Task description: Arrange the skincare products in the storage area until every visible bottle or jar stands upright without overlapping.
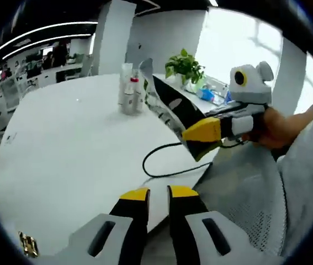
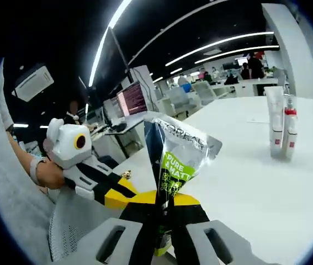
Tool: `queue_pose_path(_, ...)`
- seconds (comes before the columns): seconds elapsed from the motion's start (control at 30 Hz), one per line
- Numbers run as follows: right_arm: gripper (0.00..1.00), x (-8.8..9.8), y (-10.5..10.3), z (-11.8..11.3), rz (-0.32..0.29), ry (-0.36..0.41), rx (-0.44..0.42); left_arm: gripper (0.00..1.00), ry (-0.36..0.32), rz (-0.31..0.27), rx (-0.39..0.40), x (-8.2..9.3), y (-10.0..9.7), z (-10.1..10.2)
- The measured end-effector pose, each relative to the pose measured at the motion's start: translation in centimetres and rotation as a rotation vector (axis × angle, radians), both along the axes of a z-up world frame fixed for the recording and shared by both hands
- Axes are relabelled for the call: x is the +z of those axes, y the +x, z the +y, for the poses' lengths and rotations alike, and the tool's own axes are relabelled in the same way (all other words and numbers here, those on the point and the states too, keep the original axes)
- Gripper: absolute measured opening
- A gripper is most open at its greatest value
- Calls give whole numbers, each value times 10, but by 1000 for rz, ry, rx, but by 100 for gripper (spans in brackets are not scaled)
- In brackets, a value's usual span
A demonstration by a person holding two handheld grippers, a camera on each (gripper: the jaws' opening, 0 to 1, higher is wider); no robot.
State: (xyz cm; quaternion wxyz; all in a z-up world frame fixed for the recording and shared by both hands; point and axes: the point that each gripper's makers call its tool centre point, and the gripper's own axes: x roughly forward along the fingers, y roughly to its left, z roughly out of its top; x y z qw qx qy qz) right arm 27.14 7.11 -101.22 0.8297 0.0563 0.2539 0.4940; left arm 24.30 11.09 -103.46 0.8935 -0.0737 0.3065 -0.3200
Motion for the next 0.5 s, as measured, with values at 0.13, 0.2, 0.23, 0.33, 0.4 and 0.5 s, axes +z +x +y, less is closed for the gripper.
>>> queue_pose_path(0.13,0,-6,0,-1,-40,-66,5,14,-289,49,129,24,14,-4)
queue_pose_path(0.2,0,-6,-4,5,-62,-81,32,19,-458,56,177,39,21,-6)
queue_pose_path(0.23,0,-7,-6,6,-70,-92,43,22,-508,76,193,42,22,-5)
queue_pose_path(0.33,0,-11,-15,12,-93,-129,96,32,-500,59,179,40,22,-7)
queue_pose_path(0.4,0,-10,-22,16,-96,-123,132,34,-485,48,150,39,19,-11)
queue_pose_path(0.5,0,-10,-28,19,-113,-130,166,30,-481,62,134,37,17,-16)
